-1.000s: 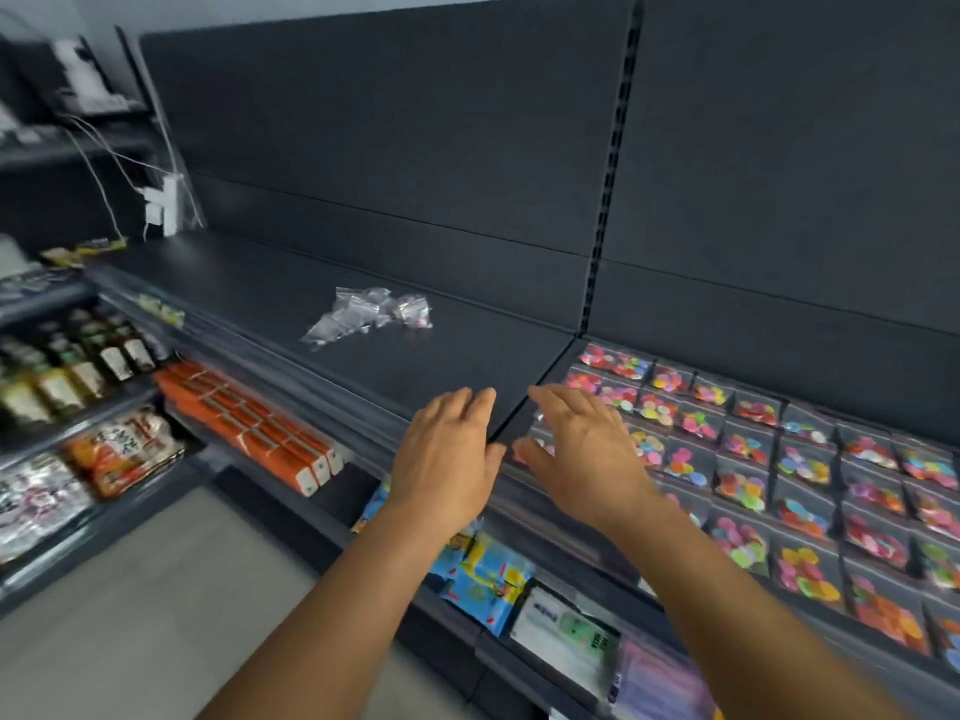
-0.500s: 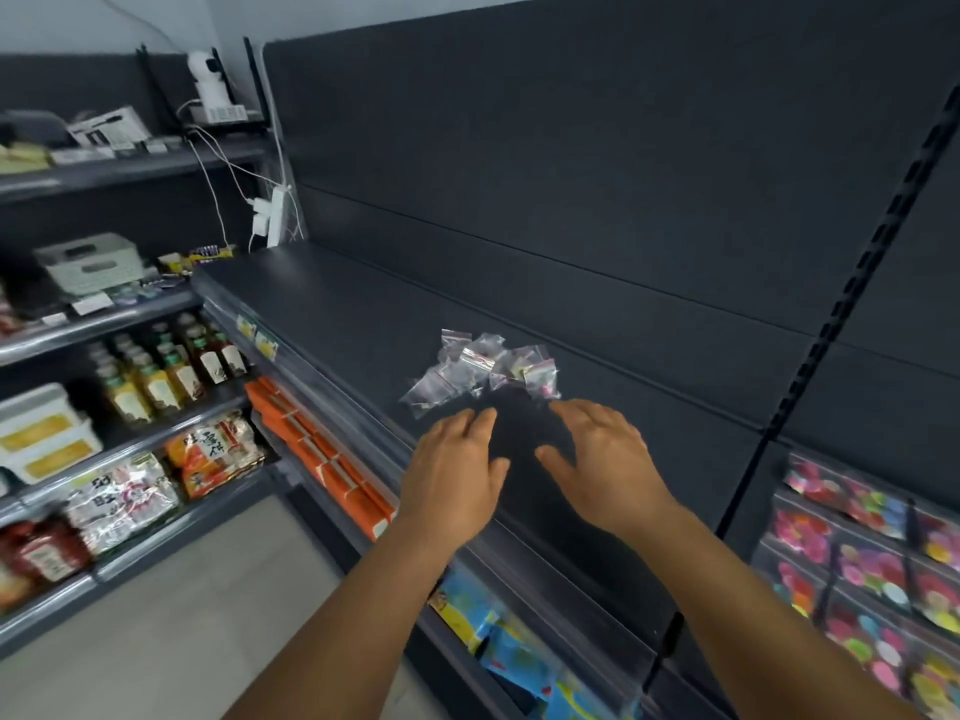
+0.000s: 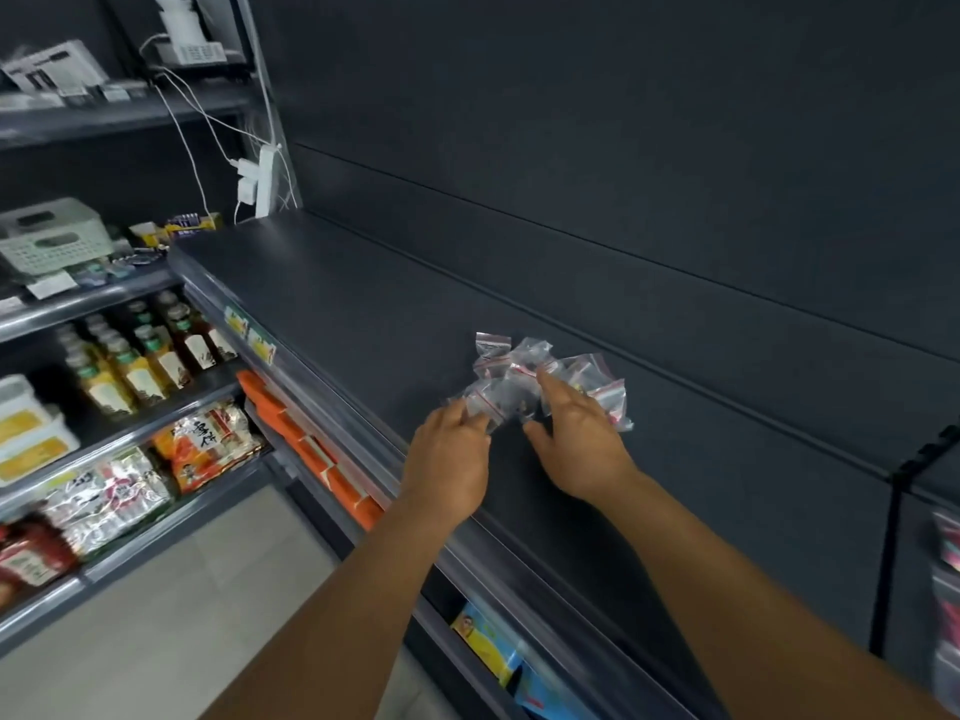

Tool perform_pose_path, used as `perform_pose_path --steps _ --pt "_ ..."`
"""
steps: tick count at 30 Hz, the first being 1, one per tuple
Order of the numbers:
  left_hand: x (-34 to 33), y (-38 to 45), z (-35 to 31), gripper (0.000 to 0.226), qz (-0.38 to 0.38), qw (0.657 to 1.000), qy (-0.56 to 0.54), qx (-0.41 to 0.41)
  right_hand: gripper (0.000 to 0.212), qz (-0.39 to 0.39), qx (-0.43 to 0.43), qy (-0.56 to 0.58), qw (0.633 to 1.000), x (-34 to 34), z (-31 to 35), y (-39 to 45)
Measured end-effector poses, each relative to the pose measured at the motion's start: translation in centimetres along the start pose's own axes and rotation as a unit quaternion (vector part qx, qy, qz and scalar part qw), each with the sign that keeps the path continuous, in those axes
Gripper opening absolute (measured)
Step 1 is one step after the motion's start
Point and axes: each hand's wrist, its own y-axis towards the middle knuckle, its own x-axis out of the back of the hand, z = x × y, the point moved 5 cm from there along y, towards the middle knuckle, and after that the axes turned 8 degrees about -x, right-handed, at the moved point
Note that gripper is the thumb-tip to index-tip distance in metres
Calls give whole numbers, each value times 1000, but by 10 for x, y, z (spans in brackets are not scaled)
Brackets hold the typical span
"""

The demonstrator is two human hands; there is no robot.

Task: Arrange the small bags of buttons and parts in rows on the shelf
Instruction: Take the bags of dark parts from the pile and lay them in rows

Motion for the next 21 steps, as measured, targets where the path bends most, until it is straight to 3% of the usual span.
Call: perform_pose_path --steps 5,11,13,17,21 --pt "11 13 20 18 -36 998 -49 10 59 -21 -79 -2 997 -11 6 25" --pt "15 25 36 46 -41 991 -121 27 54 -66 -134 0 989 -15 10 35" --pt "13 27 40 42 -27 990 -138 31 43 -64 -166 13 984 -16 6 34" --pt "9 30 41 27 9 987 -159 21 44 -76 -193 31 978 -15 5 35" --pt "10 27 47 38 3 970 -241 41 18 -105 -209 56 971 -14 6 36"
